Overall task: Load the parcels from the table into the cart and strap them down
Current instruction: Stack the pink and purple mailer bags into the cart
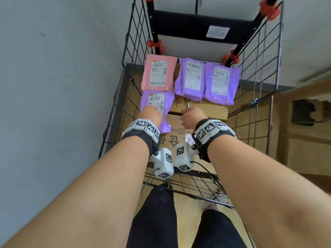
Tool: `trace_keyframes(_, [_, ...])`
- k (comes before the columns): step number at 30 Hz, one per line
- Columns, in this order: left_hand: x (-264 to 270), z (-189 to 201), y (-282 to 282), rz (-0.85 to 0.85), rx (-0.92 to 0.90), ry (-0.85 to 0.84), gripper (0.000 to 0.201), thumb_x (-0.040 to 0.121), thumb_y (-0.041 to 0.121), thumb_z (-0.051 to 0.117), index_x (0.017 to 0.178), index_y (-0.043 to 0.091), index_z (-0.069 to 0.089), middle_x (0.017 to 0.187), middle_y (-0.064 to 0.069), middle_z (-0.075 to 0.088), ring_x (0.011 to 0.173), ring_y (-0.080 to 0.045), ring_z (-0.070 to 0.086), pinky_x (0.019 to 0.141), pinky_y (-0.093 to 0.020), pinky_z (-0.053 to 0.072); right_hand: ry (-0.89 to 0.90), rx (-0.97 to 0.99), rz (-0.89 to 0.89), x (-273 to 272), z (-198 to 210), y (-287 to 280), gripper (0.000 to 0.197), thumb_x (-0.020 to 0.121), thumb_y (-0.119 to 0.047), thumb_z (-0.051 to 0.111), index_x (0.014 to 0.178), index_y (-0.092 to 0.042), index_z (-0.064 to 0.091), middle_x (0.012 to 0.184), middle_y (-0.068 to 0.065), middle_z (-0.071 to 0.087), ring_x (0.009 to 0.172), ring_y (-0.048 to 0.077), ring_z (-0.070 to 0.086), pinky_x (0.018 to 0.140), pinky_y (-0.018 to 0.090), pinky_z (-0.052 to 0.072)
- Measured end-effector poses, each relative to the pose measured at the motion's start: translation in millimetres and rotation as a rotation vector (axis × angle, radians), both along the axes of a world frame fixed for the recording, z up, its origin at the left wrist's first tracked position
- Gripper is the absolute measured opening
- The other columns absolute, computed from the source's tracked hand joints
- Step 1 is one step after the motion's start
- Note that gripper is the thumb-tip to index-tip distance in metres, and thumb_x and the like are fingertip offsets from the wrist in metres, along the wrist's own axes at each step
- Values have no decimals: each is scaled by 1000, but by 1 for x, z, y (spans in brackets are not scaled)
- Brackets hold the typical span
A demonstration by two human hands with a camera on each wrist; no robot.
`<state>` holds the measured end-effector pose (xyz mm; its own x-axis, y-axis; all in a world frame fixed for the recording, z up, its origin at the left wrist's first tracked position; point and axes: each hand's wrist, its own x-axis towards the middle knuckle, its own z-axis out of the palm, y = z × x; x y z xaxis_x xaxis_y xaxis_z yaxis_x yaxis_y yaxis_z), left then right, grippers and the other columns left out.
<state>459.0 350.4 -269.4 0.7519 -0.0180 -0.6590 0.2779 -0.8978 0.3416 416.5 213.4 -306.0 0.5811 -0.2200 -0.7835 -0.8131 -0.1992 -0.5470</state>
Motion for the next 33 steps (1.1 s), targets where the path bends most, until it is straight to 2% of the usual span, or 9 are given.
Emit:
trace_keyframes(2, [-7,21,-15,49,-104,-87,31,97,4,40,106,13,69,114,-3,63,107,-26,55,89,-27,43,-54,-18,-14,-9,22,-18,37,90,-6,54,127,-5,58,120,16,63,92,19,55,92,38,53])
trace_keyframes(4, [-17,44,-34,63,-143,-167,32,95,4,43,109,14,70,120,-2,63,100,-22,54,81,-23,38,-106,-31,-33,-19,47,-39,36,91,-5,54,126,-5,59,119,17,63,90,19,55,91,38,52])
trace_keyframes(8, [-44,89,-79,67,-205,-296,39,94,5,41,118,20,68,132,-2,58,121,-26,52,100,-31,41,-214,-85,-51,-43,100,-81,34,90,-4,54,123,-8,61,125,14,62,95,19,57,98,42,50])
trace_keyframes(13, [-85,132,-145,48,-328,-409,37,91,5,41,109,21,69,119,2,65,106,-21,60,82,-25,44,-347,-225,-148,-90,152,-143,31,90,-5,47,111,-13,68,115,11,67,103,29,65,91,44,54])
trace_keyframes(18, [-136,159,-222,-43,-414,-404,39,85,2,38,95,23,69,108,-1,68,99,-24,63,79,-28,49,-397,-302,-332,-164,180,-222,25,86,-8,52,96,-22,70,104,7,70,98,26,67,90,42,55])
trace_keyframes(20, [-161,163,-254,-91,-409,-399,40,86,2,37,98,22,69,108,-2,68,99,-24,63,78,-28,49,-391,-332,-394,-195,186,-253,24,86,-9,50,91,-26,67,102,6,70,97,26,67,88,43,56])
trace_keyframes(24, [-214,163,-314,-207,-426,-347,35,90,7,41,100,25,69,112,-1,67,104,-23,61,91,-35,52,-352,-378,-511,-262,191,-308,22,80,-10,49,82,-24,65,92,4,69,96,28,68,89,42,55])
trace_keyframes(28, [-265,158,-363,-373,-409,-264,36,88,9,40,106,22,67,113,-1,66,103,-23,61,86,-28,47,-292,-444,-612,-327,196,-349,29,85,-5,50,104,-18,68,106,0,66,98,18,60,84,24,45])
trace_keyframes(33, [-314,146,-407,-513,-343,-143,31,91,13,45,113,18,67,119,-6,65,108,-26,60,89,-28,44,-211,-521,-700,-389,188,-385,32,85,-9,51,112,-18,67,114,6,68,106,25,61,88,27,45])
